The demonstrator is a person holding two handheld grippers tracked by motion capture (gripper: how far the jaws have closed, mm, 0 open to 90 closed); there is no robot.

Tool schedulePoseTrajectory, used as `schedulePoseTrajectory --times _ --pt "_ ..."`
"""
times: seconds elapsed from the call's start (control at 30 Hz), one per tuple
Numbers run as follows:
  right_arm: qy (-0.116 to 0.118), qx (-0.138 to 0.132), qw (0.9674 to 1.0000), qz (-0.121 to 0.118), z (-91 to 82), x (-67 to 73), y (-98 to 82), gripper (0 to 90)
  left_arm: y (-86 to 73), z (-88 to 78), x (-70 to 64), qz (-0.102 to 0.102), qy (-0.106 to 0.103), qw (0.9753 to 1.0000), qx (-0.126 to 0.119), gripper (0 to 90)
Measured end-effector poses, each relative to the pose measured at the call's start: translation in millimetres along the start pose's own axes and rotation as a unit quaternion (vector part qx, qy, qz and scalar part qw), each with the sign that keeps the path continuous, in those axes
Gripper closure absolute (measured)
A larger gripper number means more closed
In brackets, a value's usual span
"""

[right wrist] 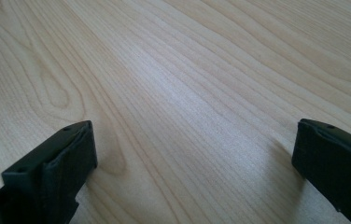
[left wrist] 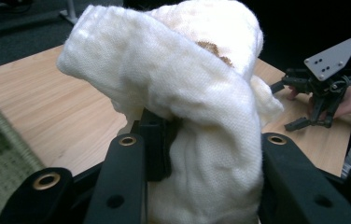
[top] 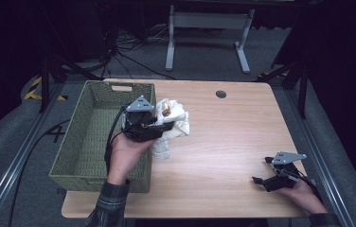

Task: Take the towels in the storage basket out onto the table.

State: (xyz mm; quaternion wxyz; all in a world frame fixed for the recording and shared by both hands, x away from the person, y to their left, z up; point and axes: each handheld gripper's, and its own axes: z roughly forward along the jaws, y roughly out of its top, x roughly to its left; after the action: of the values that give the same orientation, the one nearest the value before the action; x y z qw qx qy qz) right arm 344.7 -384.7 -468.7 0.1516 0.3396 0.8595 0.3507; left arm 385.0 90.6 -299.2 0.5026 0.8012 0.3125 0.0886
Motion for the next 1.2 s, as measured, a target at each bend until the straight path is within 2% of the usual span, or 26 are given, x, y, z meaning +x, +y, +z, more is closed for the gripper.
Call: schedulePoseTrajectory --times 0.4,0.5,0.63,0.77,1.2 --pt "0.000 0.000 1.0000 0.000 -0.1 0.0 0.0 0.1 2.4 32.5 -19.4 0.017 -0.024 0.9996 0.000 66.7" --pt "0.000 0.000 1.0000 0.000 0.0 0.0 0.0 0.1 0.2 41.5 -24.6 0.012 -0.025 0.9996 -0.001 66.7" --pt "0.000 0.000 1.0000 0.000 0.0 0.0 0.0 0.1 -2.2 53.6 -28.9 0.018 -0.031 0.9993 0.005 66.8" --pt "0.000 0.000 1.0000 0.000 0.0 0.0 0.0 0.1 -5.9 65.4 -34.6 0.016 -0.034 0.9993 0.005 66.8" --pt "0.000 0.000 1.0000 0.000 0.0 -0.1 0.0 0.1 -17.7 101.4 -53.1 0.028 -0.045 0.9985 0.012 66.9"
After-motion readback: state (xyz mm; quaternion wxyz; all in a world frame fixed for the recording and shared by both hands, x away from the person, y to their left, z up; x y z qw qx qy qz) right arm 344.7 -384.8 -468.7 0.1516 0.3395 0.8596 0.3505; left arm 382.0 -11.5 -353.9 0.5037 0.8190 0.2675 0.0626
